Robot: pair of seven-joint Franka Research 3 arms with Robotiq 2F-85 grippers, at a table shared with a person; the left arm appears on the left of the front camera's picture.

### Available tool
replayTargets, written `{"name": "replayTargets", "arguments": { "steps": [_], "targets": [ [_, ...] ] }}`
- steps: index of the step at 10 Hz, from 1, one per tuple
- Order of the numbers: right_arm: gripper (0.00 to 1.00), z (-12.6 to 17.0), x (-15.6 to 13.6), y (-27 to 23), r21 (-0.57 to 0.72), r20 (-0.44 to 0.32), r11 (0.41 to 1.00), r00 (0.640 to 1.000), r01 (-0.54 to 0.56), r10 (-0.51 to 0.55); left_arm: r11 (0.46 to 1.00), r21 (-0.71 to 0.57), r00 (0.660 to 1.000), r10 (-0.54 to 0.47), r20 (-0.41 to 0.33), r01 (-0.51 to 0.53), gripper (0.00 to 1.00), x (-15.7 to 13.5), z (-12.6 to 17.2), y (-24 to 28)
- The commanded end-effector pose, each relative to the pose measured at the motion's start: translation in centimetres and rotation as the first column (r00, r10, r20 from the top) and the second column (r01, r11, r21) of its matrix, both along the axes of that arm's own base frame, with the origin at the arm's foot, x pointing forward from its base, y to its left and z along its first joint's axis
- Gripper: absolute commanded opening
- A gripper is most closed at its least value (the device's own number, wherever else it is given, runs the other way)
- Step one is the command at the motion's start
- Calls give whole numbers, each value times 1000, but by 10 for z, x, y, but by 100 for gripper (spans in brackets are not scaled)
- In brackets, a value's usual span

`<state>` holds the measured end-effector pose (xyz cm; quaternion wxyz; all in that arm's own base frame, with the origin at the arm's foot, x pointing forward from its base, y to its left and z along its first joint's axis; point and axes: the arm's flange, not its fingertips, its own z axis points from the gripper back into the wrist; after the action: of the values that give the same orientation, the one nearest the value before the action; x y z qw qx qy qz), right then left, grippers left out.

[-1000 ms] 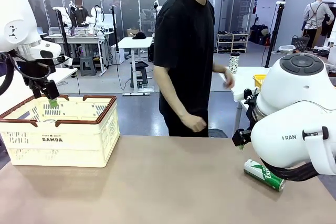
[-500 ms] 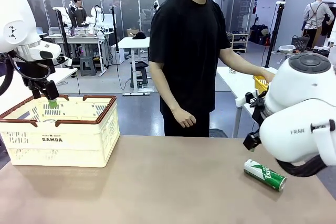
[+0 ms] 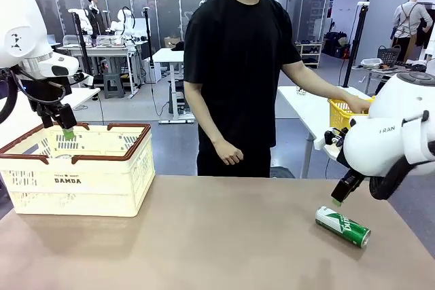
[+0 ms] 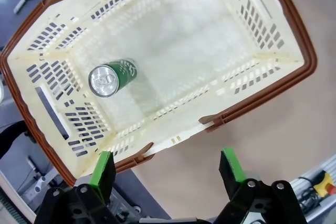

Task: Place the drinks into the Shopping basket.
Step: Pick up one drink and place it into the Shopping basket.

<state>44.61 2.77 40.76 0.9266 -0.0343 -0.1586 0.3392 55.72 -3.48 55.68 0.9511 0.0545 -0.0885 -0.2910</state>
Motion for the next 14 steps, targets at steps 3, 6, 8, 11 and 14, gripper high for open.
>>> {"name": "replayTargets", "arguments": {
  "steps": [3, 6, 8, 11, 14],
  "targets": [
    [100, -22, 19, -6, -1, -128, 999, 991, -50, 50, 1000, -4, 1000, 16, 3, -16, 100, 3, 1, -1],
    [100, -50, 27, -8, -42, -162, 995, 983, -90, 83, 1000, -4, 1000, 16, 3, -16, 100, 3, 1, -1],
    [100, -66, 31, -10, -28, -186, 991, 974, -133, 126, 1000, -4, 1000, 16, 3, -16, 100, 3, 1, -1],
    [100, -85, 37, -16, -20, -189, 988, 971, -154, 147, 1000, -4, 1000, 16, 3, -16, 100, 3, 1, -1],
    [100, -101, 44, -18, 10, -218, 988, 964, -156, 155, 1000, -4, 1000, 16, 3, -16, 100, 3, 1, -1]
  ]
}}
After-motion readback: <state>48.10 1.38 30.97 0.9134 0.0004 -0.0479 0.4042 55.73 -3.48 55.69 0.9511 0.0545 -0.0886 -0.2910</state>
